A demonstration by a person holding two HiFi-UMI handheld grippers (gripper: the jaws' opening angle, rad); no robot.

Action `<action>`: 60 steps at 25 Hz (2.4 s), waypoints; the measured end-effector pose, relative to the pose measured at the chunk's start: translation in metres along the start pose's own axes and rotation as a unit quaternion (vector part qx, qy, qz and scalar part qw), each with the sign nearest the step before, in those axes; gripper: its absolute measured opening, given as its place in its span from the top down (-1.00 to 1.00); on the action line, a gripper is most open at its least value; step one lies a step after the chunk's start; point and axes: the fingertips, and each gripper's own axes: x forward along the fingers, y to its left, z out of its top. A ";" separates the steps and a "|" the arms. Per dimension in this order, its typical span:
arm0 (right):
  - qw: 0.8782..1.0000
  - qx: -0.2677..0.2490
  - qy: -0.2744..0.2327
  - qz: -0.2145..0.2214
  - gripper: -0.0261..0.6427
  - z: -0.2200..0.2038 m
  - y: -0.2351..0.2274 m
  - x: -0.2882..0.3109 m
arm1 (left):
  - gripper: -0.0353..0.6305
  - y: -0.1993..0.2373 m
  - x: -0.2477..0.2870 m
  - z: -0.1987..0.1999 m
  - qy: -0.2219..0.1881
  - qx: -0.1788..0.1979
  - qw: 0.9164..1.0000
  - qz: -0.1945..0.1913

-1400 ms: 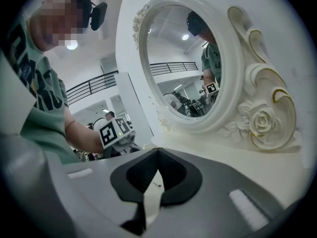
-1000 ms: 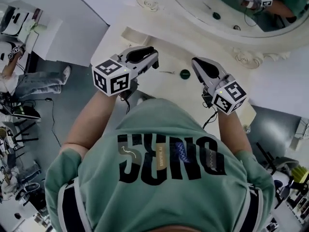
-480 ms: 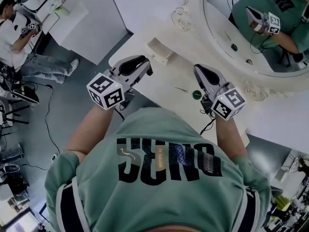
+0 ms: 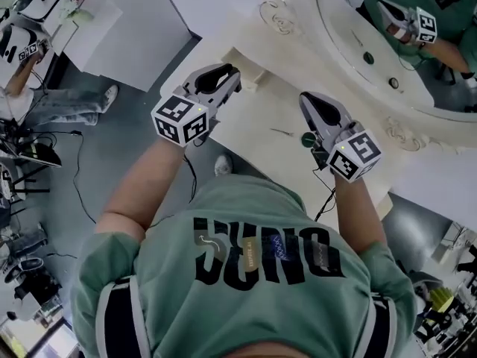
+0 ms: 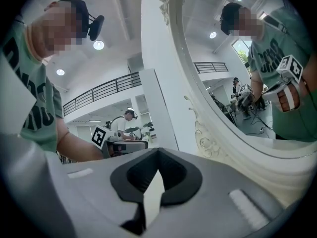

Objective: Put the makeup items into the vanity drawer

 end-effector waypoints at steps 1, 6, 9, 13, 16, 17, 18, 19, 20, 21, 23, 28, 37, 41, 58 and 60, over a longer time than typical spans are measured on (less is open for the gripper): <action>1.000 -0.002 -0.001 -0.003 0.89 -0.001 -0.006 0.004 | 0.59 0.005 0.012 -0.005 0.003 0.003 1.000 0.000; 1.000 -0.007 -0.008 -0.013 0.89 -0.007 -0.034 0.025 | 0.59 0.025 0.069 -0.035 0.024 0.020 1.000 0.000; 1.000 -0.007 -0.006 -0.015 0.89 -0.015 -0.050 0.033 | 0.59 0.035 0.093 -0.055 0.037 0.041 0.998 0.007; 1.000 0.002 0.001 -0.020 0.89 -0.035 -0.063 0.036 | 0.59 0.045 0.108 -0.084 0.053 0.057 0.997 0.017; 1.000 0.009 0.009 -0.020 0.89 -0.047 -0.065 0.036 | 0.59 0.046 0.110 -0.096 0.054 0.052 0.997 0.020; 1.000 0.010 0.012 -0.019 0.89 -0.051 -0.065 0.036 | 0.59 0.046 0.110 -0.099 0.054 0.051 0.997 0.021; 1.000 0.011 0.014 -0.018 0.89 -0.054 -0.065 0.037 | 0.59 0.045 0.109 -0.103 0.055 0.051 0.997 0.022; 1.000 0.012 0.015 -0.017 0.89 -0.056 -0.065 0.037 | 0.59 0.045 0.109 -0.106 0.056 0.051 0.997 0.023; 1.000 0.012 0.016 -0.016 0.89 -0.057 -0.064 0.036 | 0.59 0.044 0.108 -0.110 0.058 0.052 0.997 0.024; 1.000 0.012 0.017 -0.016 0.89 -0.057 -0.064 0.034 | 0.59 0.042 0.108 -0.113 0.059 0.054 0.996 0.025; 1.000 0.011 0.016 -0.018 0.89 -0.057 -0.063 0.030 | 0.59 0.038 0.106 -0.121 0.064 0.060 0.996 0.027; 1.000 0.010 0.016 -0.019 0.89 -0.058 -0.059 0.029 | 0.60 0.039 0.101 -0.152 0.107 0.081 0.991 0.023; 1.000 0.004 0.016 -0.016 0.89 -0.050 -0.042 0.029 | 0.55 0.035 0.094 -0.156 0.141 0.084 0.986 0.013; 1.000 -0.001 0.014 -0.017 0.89 -0.046 -0.038 0.026 | 0.48 0.033 0.089 -0.157 0.143 0.077 0.987 0.017; 1.000 -0.009 0.006 -0.025 0.89 0.009 0.030 -0.051 | 0.52 -0.077 -0.044 -0.005 0.013 0.020 0.999 -0.037; 1.000 -0.010 0.003 -0.027 0.89 0.014 0.039 -0.056 | 0.59 -0.083 -0.054 0.006 0.001 0.005 0.999 -0.044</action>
